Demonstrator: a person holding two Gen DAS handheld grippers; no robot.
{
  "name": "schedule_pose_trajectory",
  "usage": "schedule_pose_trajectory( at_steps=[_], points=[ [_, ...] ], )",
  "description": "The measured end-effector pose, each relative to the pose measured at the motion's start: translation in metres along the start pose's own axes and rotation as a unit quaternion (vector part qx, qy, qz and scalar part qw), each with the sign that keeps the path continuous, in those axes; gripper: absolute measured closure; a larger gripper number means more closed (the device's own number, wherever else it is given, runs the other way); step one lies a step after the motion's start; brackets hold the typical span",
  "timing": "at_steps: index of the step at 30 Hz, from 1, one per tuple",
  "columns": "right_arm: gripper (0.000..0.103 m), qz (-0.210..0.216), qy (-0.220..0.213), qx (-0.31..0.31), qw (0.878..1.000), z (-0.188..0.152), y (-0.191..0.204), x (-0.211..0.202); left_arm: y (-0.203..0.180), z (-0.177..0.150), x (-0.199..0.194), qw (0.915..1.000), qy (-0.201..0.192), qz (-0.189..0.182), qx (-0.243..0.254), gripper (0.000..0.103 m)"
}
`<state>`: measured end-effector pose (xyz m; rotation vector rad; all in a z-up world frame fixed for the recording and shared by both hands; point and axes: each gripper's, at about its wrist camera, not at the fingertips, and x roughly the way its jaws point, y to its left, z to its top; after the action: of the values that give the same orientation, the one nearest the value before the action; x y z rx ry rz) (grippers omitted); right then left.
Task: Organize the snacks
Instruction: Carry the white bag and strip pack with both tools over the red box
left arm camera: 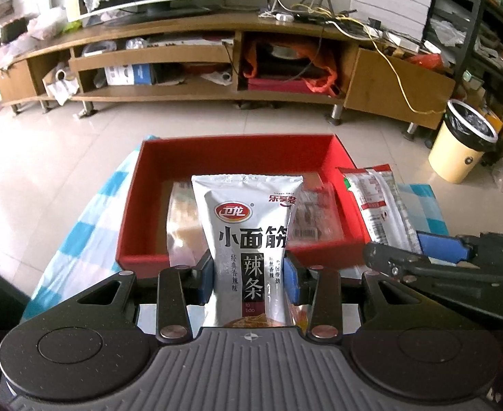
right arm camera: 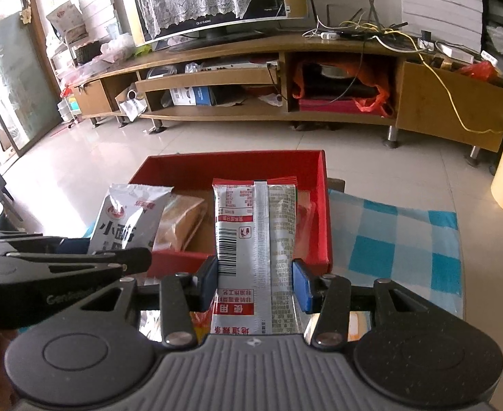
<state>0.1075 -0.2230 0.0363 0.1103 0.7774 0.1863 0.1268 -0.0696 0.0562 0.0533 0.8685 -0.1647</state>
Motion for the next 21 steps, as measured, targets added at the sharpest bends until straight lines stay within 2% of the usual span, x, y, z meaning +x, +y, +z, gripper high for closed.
schedule_pose_trajectory(
  at_steps=[21],
  points=[
    [0.057,-0.01,-0.005,0.013,1.0,0.05,-0.013,0.049,0.009,0.043,0.05,0.9997,0.002,0.016,-0.017,0.055]
  ],
)
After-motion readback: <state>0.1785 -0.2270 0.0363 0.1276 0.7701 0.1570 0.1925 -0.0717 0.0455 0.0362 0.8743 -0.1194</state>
